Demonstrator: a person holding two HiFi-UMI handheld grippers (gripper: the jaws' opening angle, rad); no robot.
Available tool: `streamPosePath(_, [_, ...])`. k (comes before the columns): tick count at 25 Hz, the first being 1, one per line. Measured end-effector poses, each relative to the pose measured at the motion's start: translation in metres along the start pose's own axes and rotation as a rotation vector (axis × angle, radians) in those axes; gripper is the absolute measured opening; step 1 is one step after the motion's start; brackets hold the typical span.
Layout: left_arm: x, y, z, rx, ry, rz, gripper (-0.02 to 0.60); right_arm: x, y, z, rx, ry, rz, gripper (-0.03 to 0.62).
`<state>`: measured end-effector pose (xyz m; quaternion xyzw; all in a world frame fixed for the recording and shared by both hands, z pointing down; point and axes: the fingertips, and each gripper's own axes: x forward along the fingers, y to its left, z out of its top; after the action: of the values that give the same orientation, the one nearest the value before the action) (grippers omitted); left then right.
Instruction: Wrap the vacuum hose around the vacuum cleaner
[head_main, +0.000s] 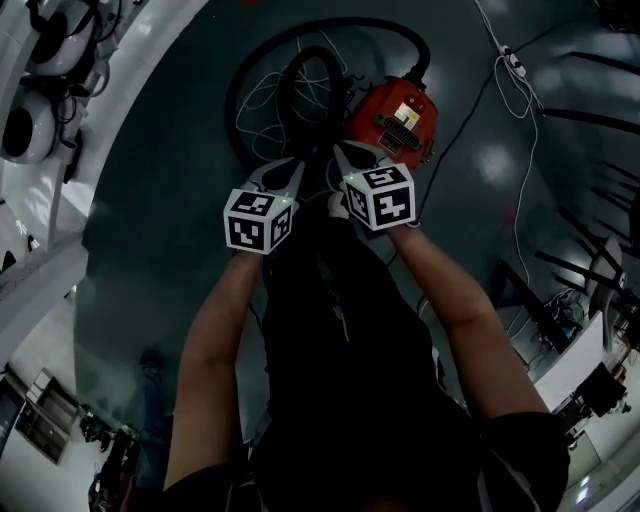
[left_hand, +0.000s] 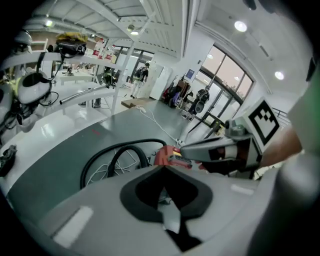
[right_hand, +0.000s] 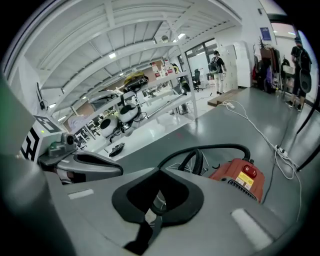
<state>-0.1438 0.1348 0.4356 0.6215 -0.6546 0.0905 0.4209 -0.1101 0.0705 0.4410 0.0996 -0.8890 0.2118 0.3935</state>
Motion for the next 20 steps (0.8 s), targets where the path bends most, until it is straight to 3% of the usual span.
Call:
streamPosePath(7, [0.041,0.034,-0.014,0.068,0.057,-0.052,0.009,0.049,-0.019,-0.015,0.045,0.030,-0.074,-0.005])
streamPosePath(13, [0.064,0.062,-0.030,0.047,0.115,-0.120,0.009,0.084,-0.028,-0.022,0.066,0.057,-0.119,-0.005])
streamPosePath(20, [0.093,0.103,-0.046,0.058,0.132,-0.118,0.031,0.126,-0.048,-0.028,0.048,0.086,-0.203,-0.005])
